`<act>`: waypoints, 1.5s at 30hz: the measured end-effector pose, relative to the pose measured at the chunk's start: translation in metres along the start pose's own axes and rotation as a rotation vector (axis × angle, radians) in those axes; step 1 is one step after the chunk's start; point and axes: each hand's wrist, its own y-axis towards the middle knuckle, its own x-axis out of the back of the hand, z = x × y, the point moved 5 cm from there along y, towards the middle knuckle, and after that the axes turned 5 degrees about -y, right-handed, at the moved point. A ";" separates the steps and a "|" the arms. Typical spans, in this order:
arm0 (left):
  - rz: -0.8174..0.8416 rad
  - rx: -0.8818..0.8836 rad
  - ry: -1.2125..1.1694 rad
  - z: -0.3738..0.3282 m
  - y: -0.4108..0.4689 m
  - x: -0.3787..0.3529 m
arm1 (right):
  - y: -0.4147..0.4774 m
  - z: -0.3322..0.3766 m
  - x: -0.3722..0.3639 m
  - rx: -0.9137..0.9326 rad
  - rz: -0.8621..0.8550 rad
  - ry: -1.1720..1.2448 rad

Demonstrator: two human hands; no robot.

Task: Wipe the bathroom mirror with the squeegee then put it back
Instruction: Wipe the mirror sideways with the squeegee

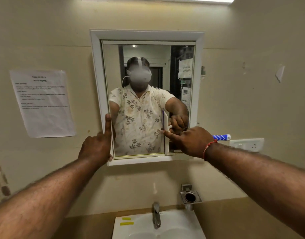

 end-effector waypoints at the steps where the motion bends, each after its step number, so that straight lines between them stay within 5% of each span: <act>1: -0.002 -0.001 0.005 0.001 0.000 0.000 | -0.005 -0.005 -0.002 -0.004 0.016 -0.017; 24: 0.016 0.009 0.036 -0.008 -0.004 -0.006 | -0.042 -0.037 -0.015 -0.082 0.111 -0.066; 28: 0.021 0.010 -0.020 -0.007 -0.005 -0.002 | -0.046 -0.041 0.001 -0.168 0.013 -0.008; 36: 0.011 -0.042 -0.075 0.008 -0.009 0.005 | -0.054 -0.063 0.042 -0.541 -0.168 0.315; 40: -0.180 -0.145 -0.022 0.023 -0.003 0.032 | -0.049 -0.052 0.050 -0.746 -0.252 0.782; 45: -0.377 -0.328 0.022 0.024 0.016 0.108 | -0.015 -0.030 0.085 -0.812 -0.403 1.004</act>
